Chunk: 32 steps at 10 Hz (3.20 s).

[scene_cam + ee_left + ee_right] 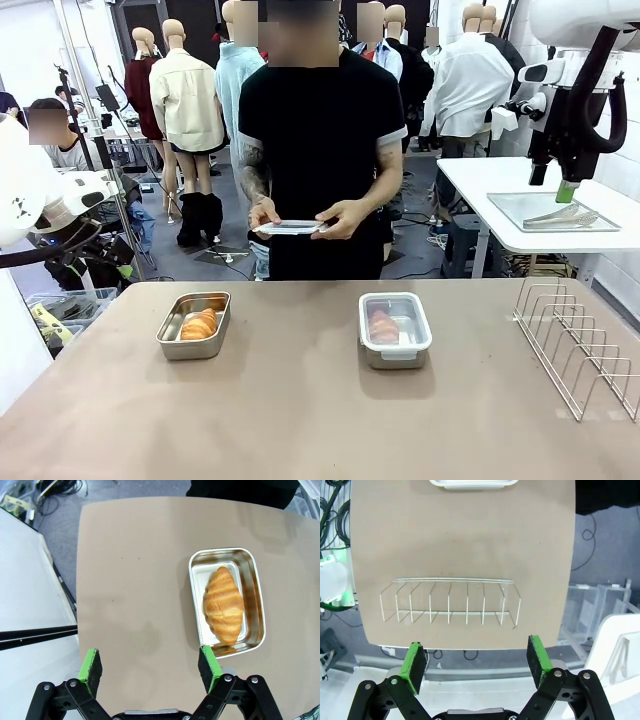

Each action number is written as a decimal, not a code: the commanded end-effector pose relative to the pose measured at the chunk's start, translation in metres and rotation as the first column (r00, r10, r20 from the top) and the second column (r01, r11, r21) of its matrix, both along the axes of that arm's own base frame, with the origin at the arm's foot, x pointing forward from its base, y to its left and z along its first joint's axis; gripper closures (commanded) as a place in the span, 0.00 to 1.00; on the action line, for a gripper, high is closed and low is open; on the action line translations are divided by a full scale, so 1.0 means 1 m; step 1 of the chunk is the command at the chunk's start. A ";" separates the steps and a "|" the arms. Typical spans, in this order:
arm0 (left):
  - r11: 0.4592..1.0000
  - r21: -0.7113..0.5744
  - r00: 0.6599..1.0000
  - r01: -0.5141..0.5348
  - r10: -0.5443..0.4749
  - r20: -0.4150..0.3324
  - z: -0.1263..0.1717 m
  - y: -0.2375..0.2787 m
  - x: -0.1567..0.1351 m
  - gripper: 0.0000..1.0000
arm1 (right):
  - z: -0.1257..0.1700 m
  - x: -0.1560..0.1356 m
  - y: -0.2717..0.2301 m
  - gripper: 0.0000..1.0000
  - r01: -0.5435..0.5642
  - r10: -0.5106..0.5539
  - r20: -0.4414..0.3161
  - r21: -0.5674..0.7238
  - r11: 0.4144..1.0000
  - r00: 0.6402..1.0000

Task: Place the bread in airtight containers.
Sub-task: Release when the human grabs the Airtight Container lid.

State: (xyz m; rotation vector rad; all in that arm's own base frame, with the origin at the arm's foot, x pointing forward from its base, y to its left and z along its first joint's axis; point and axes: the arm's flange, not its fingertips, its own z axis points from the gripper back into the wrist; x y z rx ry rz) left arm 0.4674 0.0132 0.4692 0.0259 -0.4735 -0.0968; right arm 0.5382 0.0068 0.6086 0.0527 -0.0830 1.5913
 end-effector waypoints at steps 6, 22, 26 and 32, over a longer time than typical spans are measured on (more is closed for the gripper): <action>1.000 -0.011 1.000 -0.015 0.015 0.012 -0.001 0.001 0.001 0.00 | -0.001 0.000 0.000 0.00 -0.003 0.003 0.006 0.001 1.000 1.000; 1.000 -0.011 1.000 -0.015 0.015 0.012 -0.001 0.001 0.001 0.00 | -0.001 0.000 0.000 0.00 -0.003 0.003 0.006 0.001 1.000 1.000; 1.000 -0.011 1.000 -0.015 0.015 0.012 -0.001 0.001 0.001 0.00 | -0.001 0.000 0.000 0.00 -0.003 0.003 0.006 0.001 1.000 1.000; 1.000 -0.011 1.000 -0.015 0.015 0.012 -0.001 0.001 0.001 0.00 | -0.001 0.000 0.000 0.00 -0.003 0.003 0.006 0.001 1.000 1.000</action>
